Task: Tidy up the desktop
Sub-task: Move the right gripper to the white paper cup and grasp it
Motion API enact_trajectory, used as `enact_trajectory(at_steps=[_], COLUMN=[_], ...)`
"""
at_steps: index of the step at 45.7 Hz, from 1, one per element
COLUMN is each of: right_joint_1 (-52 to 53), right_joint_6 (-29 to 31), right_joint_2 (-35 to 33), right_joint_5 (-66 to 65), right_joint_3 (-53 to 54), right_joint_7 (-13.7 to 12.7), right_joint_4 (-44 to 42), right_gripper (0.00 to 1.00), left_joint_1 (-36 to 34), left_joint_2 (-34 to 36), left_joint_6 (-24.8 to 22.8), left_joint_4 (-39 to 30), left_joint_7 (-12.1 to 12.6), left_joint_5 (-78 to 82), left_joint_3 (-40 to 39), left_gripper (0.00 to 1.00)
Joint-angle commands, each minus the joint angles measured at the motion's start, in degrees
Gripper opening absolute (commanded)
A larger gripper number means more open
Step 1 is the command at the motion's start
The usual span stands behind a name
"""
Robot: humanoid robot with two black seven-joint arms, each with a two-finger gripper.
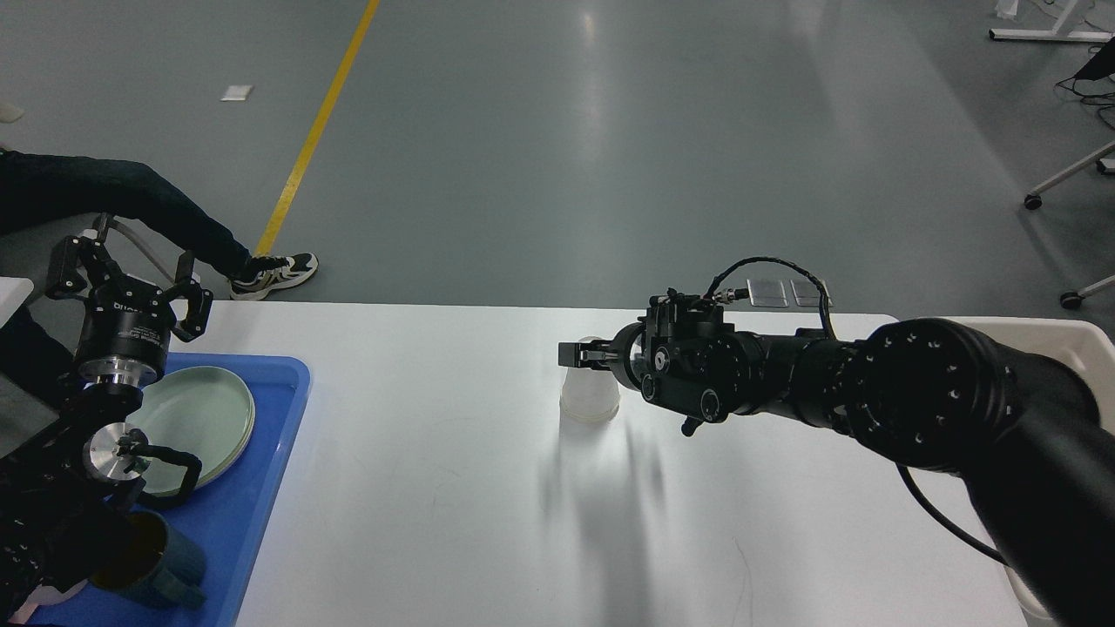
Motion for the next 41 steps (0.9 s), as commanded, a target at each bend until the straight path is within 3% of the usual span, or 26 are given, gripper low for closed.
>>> enact_trajectory(at_steps=[1,5,19,34,41], right_joint_1=[-0.91,-1.70,-2.14,-2.40,-2.75], right_joint_6=[-0.28,-0.98,-3.18,-3.44,-3.44], right_joint_2=[-0.11,-0.11,-0.11,-0.11,-0.11], right_joint_5=[0.00,0.00,0.00,-0.09,-1.67], right_joint_3=[0.05,0.14,0.75,0.84,0.84], right_joint_7=[0.18,0.26,0.44,0.44,0.35], right_joint_4=[0.00,-0.08,0.00,0.27,0.27], right_gripper=[0.98,0.94,0.92,0.48,0.32], left_joint_1=[0.00,0.00,0.00,0.00,0.00], left_joint_2=[0.00,0.00,0.00,0.00,0.00], left_joint_6=[0.06,-0.02,-0.02,-0.02,-0.02], left_joint_4=[0.00,0.00,0.00,0.00,0.00], left_joint_7=[0.05,-0.04,-0.04,-0.04,-0.04], left_joint_5=[0.00,0.00,0.00,0.00,0.00], left_joint_3=[-0.01,-0.01,-0.01,-0.01,-0.01], left_gripper=[0.96,0.96,0.96,0.96,0.96])
